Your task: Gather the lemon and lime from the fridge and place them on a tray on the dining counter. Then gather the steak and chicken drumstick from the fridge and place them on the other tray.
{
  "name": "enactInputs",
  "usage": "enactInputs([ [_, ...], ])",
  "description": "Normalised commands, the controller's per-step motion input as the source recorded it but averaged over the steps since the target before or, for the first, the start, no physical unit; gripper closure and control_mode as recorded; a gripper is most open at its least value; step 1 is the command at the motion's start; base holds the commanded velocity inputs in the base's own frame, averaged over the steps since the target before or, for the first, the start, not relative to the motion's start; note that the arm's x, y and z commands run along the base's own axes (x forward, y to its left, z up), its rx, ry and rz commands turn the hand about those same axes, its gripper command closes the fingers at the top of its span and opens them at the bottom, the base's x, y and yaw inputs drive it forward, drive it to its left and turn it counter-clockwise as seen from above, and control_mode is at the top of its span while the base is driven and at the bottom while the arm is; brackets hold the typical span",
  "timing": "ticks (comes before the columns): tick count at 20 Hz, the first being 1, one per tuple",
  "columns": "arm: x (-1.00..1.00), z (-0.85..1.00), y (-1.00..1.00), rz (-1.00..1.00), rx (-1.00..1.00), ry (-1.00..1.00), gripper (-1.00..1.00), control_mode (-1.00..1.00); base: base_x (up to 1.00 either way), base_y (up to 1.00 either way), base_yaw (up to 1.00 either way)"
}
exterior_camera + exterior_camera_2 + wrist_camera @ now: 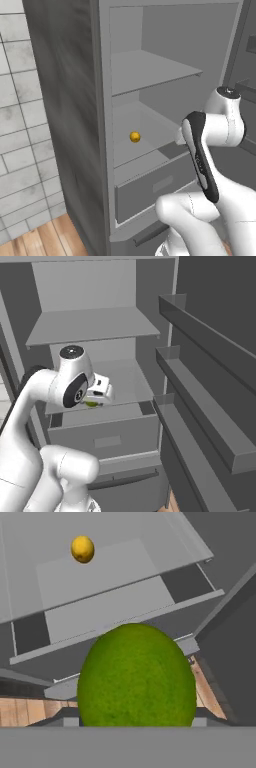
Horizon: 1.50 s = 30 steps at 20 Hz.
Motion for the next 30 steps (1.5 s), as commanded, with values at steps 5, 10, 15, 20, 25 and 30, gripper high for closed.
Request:
enactInputs([
  [5, -0.90, 0.29, 0.12, 0.00, 0.00, 0.03, 1.00, -1.00, 0.00, 0.00, 0.00],
  [10, -0.73, 0.06, 0.17, 0.00, -0.01, -0.09, 1.00, -1.00, 0.00, 0.00, 0.00],
  [15, -0.07, 0.00, 0.00, 0.00, 0.00, -0.02, 1.00, -1.00, 0.00, 0.00, 0.00],
  [20, -0.08, 0.00, 0.01, 0.02, 0.00, -0.02, 1.00, 1.00, -0.10, 0.02, 0.03],
  [25, 0.00, 0.00, 0.00, 0.00, 0.00, 0.00, 1.00, 1.00, -0.62, 0.22, 0.24],
  [30, 0.00, 0.00, 0.00, 0.00, 0.00, 0.00, 1.00, 1.00, -0.74, 0.34, 0.26],
])
